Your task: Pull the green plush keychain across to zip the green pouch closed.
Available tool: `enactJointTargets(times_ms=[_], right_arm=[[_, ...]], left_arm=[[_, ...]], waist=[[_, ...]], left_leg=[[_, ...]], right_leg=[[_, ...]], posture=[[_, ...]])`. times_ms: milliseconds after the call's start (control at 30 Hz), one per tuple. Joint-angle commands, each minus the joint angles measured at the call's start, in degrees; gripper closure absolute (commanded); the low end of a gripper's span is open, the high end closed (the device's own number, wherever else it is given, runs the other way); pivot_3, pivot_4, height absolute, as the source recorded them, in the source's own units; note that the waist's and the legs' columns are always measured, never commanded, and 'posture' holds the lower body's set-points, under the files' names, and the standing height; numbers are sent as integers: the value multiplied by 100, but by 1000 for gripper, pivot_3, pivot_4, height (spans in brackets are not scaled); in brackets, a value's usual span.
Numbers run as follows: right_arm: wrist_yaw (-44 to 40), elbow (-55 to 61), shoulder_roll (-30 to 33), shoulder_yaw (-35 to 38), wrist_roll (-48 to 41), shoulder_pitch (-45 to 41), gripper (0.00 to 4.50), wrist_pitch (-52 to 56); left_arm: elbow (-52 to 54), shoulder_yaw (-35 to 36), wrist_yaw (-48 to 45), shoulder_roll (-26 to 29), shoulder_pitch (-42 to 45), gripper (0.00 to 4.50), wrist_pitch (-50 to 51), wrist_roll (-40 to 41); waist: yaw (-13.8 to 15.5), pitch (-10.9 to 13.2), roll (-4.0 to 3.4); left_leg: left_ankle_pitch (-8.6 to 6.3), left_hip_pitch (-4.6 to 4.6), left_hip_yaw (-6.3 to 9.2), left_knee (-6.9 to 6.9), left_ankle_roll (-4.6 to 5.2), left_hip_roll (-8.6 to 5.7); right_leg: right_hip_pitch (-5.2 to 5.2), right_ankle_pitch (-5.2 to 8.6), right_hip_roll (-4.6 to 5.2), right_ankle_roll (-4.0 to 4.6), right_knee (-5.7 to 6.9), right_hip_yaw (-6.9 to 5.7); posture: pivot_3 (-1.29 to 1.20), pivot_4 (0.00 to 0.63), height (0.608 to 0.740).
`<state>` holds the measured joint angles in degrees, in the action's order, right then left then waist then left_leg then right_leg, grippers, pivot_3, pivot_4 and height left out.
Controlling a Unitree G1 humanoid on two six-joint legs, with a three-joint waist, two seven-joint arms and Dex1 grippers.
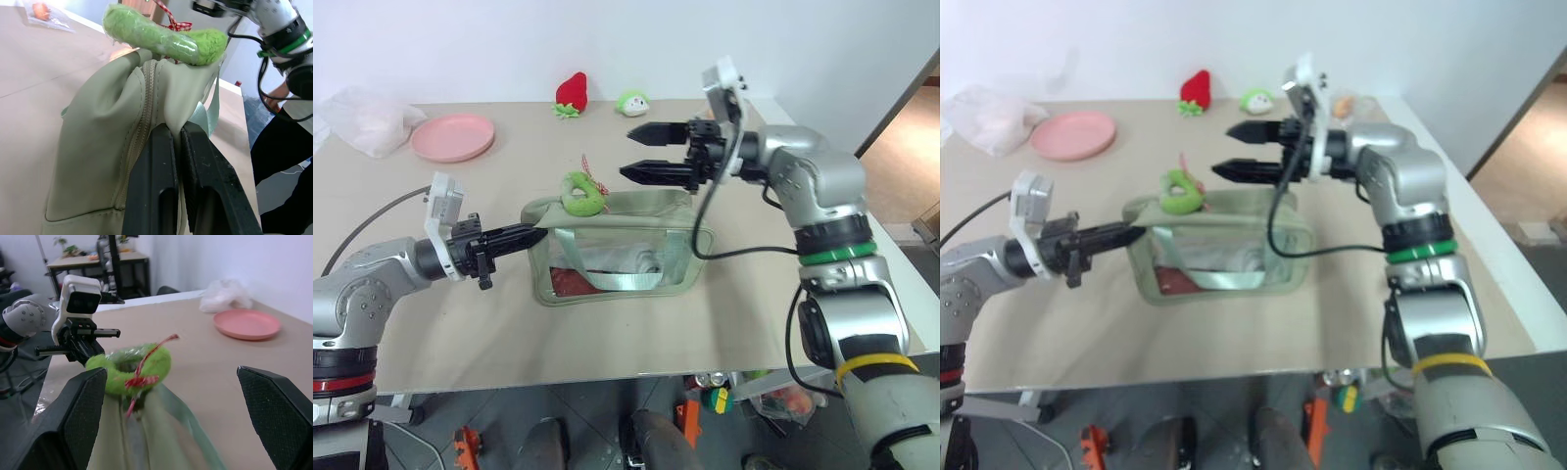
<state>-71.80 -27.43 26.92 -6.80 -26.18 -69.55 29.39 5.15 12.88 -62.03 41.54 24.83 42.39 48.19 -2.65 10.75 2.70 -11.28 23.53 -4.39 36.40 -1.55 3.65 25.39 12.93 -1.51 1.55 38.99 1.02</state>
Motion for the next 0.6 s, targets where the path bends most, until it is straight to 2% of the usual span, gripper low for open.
enactJointTargets(times_ms=[33, 233, 467, 533, 567, 600], right_arm=[[-345, -604, -321, -148, 312, -477, 113, -481], [-877, -963, -724, -491, 689, -571, 113, -770], [-940, -1463, -1019, -623, 1156, -584, 113, -1138], [-1028, -1494, -1041, -550, 1133, -585, 636, -1146], [-1072, -1495, -1040, -519, 1115, -584, 753, -1143], [-1091, -1515, -1035, -499, 1119, -588, 1253, -1155]], left_arm=[[214, 17, -32, -39, 20, 4500, -118, 27], [371, 55, 64, -81, -101, 4500, -118, 46], [534, 159, 169, -80, -280, 4500, -93, 117], [566, 179, 196, -79, -316, 4500, -92, 128], [583, 189, 211, -78, -326, 4500, -85, 140], [595, 196, 227, -77, -331, 4500, -78, 150]], waist=[[14, 0, 0], [15, 0, 0], [12, -1, 1], [11, -1, 1], [11, -1, 1], [11, -1, 1]], left_leg=[[0, 4, 2, 0, 1, 2], [-4, 15, 5, 3, 5, -11], [-4, 12, 8, 7, 6, -12], [-4, 10, 8, 7, 6, -11], [-4, 8, 8, 7, 6, -10], [-4, 7, 8, 7, 6, -10]], right_leg=[[0, 3, 4, -2, 0, -5], [2, 8, 33, -11, 0, -10], [0, 7, 36, -12, 2, -12], [0, 7, 34, -12, 4, -11], [-1, 7, 33, -11, 4, -11], [-1, 7, 33, -11, 5, -11]], posture=[[0, 150, 740], [0, 150, 740], [0, 150, 740], [0, 150, 740], [0, 150, 740], [0, 150, 740]])
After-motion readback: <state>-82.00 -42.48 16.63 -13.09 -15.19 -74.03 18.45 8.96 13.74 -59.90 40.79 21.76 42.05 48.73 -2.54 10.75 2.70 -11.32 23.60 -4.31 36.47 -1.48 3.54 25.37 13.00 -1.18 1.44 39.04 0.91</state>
